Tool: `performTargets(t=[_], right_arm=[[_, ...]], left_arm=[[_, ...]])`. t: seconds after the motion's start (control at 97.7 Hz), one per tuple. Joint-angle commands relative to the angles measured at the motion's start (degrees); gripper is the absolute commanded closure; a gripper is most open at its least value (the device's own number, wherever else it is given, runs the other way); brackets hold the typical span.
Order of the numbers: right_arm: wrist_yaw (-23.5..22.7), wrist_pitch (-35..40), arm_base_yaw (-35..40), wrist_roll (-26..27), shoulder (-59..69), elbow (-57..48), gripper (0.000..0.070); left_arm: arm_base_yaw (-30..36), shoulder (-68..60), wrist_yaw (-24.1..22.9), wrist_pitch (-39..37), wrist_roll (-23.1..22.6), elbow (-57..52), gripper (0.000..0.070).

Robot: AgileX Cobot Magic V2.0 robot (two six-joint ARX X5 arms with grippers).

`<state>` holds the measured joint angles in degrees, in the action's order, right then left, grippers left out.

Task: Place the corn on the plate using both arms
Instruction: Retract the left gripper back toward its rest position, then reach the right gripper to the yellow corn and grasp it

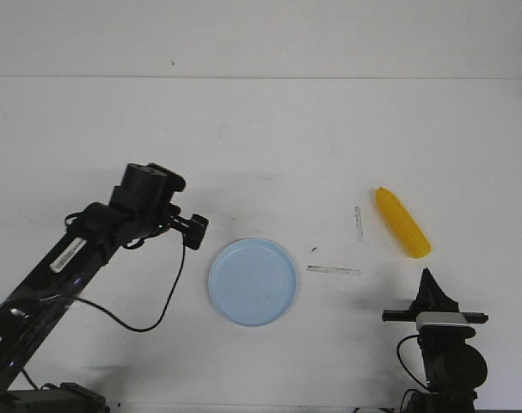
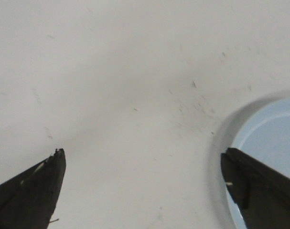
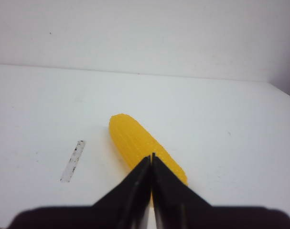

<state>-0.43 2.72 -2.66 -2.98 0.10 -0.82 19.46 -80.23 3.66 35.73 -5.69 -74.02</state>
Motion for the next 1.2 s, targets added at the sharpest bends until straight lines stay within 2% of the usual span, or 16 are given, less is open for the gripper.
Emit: performTargets(t=[0.0,0.143,0.287,0.348,0.471,0.614,0.789,0.911,0.993,1.106,1.188], right_arm=[[0.0,-0.74,0.0,0.59,-0.02,0.09,0.0691],[0.0,-1.27,0.0,0.57,-0.02,0.09,0.0691],[0.0,-1.49,0.0,0.61,-0.02,0.09,0.0691],[0.0,-1.46,0.0,0.61,-0.02,0.09,0.0691],[0.09,-1.49,0.0,0.61,-0.02,0.09,0.0691],[0.5,-1.53,0.0,0.61,-0.02,0.09,0.0691],[0.68,-4.37,0.0,1.68,-0.02,-0.48,0.0691],[0.87,-4.17,0.0,3.19,0.0,-4.07,0.0691],[1.49,-3.98,0.0,3.17,0.28,-7.91,0.0691],[2.29,-3.91,0.0,3.15,3.65,-15.37,0.0691],[1.6,-3.1,0.02,3.15,8.87,-22.16,0.0691]], left_arm=[[-2.47,2.38,-0.24,-0.7,-1.33,-1.2,0.0091],[-10.75,9.64,-0.24,-2.69,-1.31,1.09,0.0096],[-18.6,17.84,-0.24,-5.16,-1.33,7.28,0.0098],[-21.05,21.42,-0.24,-6.64,-1.31,10.6,0.012],[-23.93,28.87,-0.24,-10.64,-0.87,18.32,0.0235],[-23.87,35.47,-0.24,-13.11,-0.85,25.4,0.0369],[-23.85,40.89,-0.24,-13.18,0.13,30.56,0.0696],[-23.82,42.12,-0.24,-14.47,1.09,31.69,0.07],[-23.82,42.12,-1.2,-16.02,3.5,31.71,0.07],[-23.82,42.1,-3.8,-18.71,4.96,31.71,0.07],[-23.8,42.12,-4.0,-19.54,5.01,31.71,0.07]])
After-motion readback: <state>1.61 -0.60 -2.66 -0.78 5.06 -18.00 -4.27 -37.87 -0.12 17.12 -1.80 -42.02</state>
